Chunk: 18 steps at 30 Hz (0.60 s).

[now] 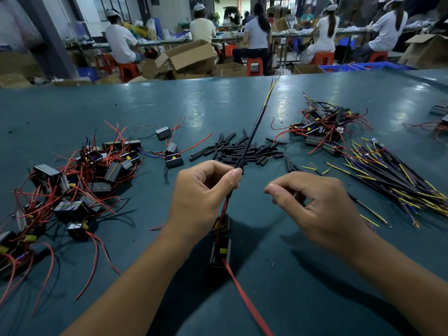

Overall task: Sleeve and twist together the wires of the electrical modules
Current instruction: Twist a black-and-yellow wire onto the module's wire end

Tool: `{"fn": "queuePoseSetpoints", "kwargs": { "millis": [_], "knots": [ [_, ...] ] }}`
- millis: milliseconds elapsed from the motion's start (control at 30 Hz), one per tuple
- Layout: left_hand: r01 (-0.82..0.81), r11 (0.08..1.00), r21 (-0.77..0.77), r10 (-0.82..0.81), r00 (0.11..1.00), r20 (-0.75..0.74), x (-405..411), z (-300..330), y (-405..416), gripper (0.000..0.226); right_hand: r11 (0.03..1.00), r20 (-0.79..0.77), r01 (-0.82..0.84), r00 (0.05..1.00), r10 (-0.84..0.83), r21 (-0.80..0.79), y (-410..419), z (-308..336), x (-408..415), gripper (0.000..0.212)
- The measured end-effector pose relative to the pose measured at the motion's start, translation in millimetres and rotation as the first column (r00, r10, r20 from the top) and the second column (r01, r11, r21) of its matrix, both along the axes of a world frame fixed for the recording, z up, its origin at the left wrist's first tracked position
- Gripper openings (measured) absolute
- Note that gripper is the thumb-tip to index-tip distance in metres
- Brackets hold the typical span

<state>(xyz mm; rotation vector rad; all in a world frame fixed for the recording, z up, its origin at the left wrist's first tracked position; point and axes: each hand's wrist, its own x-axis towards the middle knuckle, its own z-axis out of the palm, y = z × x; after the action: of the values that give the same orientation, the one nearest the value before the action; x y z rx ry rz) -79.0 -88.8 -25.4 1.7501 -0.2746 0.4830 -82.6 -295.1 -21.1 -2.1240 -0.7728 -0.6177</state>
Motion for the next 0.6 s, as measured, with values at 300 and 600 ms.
{"fn": "queuePoseSetpoints", "kwargs": {
  "millis": [300,600],
  "knots": [
    [0.006,0.988,0.155,-0.015,0.998,0.058,-9,-10,-20,0.005,0.979,-0.315,0.069,0.949,-0.005,0.193,20,-11,-11,0.024],
    [0.266,0.955,0.131,-0.248,0.959,-0.139,-10,-4,-21,0.031,0.947,-0.457,0.120,0.889,0.031,0.298,10,-2,-7,0.024]
  ]
}}
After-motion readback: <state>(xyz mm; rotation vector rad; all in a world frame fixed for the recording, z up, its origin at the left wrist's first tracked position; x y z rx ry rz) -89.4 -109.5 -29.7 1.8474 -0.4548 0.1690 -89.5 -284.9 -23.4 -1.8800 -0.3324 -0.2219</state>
